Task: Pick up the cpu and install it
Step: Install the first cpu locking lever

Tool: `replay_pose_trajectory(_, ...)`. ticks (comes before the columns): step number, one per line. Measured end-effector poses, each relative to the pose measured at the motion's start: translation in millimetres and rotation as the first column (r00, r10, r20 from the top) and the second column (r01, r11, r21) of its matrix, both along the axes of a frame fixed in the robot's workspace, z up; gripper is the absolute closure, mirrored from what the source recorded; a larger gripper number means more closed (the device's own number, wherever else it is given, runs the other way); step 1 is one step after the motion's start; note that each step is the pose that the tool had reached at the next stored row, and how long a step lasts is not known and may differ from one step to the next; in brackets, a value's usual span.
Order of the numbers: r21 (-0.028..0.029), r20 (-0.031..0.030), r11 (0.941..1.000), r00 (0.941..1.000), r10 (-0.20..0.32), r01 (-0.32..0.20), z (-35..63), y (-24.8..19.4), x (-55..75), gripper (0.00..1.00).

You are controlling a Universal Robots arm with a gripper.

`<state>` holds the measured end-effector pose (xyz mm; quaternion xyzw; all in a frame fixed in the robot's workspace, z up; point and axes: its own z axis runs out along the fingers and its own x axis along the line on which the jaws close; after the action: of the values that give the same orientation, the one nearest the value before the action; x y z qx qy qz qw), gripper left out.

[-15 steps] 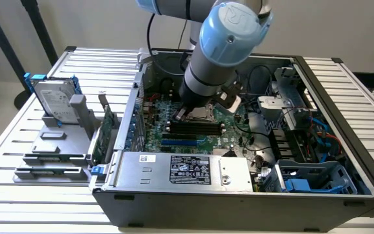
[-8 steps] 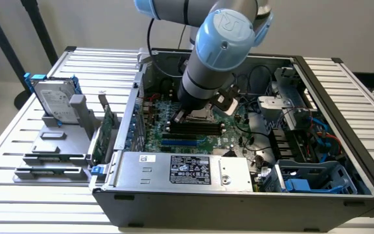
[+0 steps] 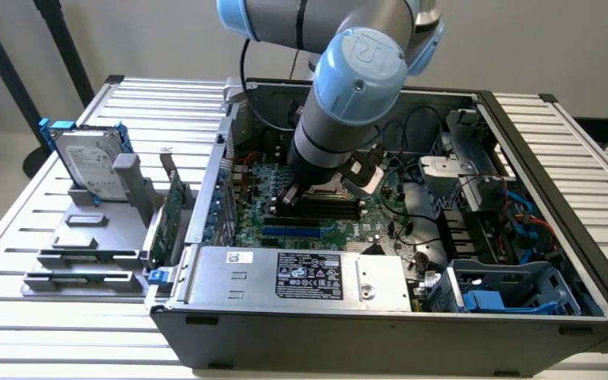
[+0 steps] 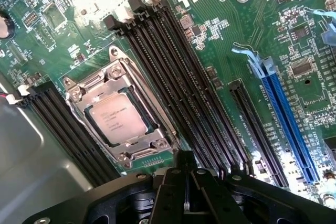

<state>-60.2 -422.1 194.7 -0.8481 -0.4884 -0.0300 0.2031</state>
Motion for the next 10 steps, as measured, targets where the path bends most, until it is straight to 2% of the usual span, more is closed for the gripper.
replay_pose_trajectory(10,-0.001,0.0,0.9999,0.9999,-0.011,0.011,-2.3,3.3,-0.1,0.89)
